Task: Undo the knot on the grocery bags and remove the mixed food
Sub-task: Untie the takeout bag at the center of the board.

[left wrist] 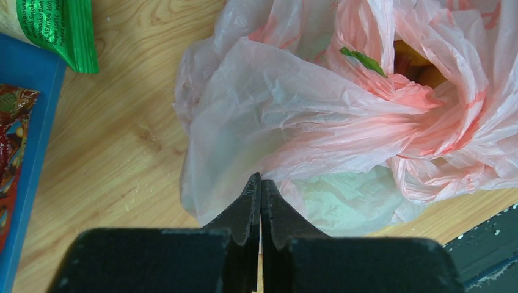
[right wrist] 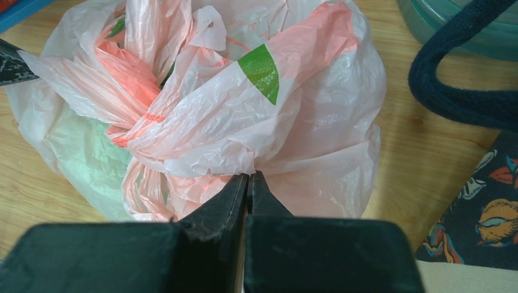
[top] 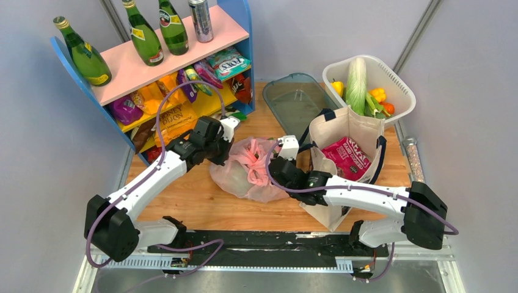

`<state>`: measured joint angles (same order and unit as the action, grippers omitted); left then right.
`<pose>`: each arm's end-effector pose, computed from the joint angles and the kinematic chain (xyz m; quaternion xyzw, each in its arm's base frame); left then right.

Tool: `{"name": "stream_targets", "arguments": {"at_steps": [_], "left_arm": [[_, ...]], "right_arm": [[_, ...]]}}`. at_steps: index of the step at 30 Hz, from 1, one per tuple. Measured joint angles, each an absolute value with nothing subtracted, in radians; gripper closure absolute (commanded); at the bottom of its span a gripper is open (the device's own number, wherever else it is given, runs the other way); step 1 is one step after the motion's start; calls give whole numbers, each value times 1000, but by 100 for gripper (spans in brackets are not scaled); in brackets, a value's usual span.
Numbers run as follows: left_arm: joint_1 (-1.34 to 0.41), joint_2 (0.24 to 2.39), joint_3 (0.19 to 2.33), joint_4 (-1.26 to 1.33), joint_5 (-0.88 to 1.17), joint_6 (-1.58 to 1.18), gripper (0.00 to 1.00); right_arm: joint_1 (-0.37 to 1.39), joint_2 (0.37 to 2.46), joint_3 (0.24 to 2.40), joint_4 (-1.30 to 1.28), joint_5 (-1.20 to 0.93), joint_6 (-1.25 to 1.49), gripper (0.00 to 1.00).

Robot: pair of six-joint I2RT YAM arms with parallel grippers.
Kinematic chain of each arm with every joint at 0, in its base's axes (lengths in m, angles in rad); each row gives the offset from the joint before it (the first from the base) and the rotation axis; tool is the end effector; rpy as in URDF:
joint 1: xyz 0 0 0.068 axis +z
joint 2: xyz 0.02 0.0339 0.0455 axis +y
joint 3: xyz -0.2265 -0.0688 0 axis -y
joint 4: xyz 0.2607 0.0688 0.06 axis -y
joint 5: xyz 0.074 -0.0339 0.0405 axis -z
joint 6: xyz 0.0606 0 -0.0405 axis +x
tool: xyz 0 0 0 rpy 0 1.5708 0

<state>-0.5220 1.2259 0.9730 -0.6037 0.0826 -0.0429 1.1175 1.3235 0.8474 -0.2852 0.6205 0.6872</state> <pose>0.2566 -0.1534 0.2180 0.2361 0.9060 -0.1345 0.3246 0.1688 0.2660 0.1819 -0.0694 0.8808 0.1204 0.4526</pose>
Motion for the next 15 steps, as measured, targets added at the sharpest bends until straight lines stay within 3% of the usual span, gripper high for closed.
{"name": "stream_targets", "arguments": {"at_steps": [4, 7, 10, 12, 15], "left_arm": [[-522, 1224, 971, -604, 81, -43, 100], [-522, 1219, 967, -604, 94, -43, 100], [-522, 1207, 960, -602, 115, -41, 100], [-522, 1195, 954, -602, 130, -40, 100], [-522, 1181, 950, -602, 142, -39, 100]], "right_arm": [[1116, 1318, 847, -298, 618, 686, 85], [1116, 1305, 847, -303, 604, 675, 60], [1116, 1271, 847, -302, 583, 649, 44], [1114, 1232, 847, -301, 561, 629, 27], [1114, 1163, 840, -286, 532, 612, 14]]}}
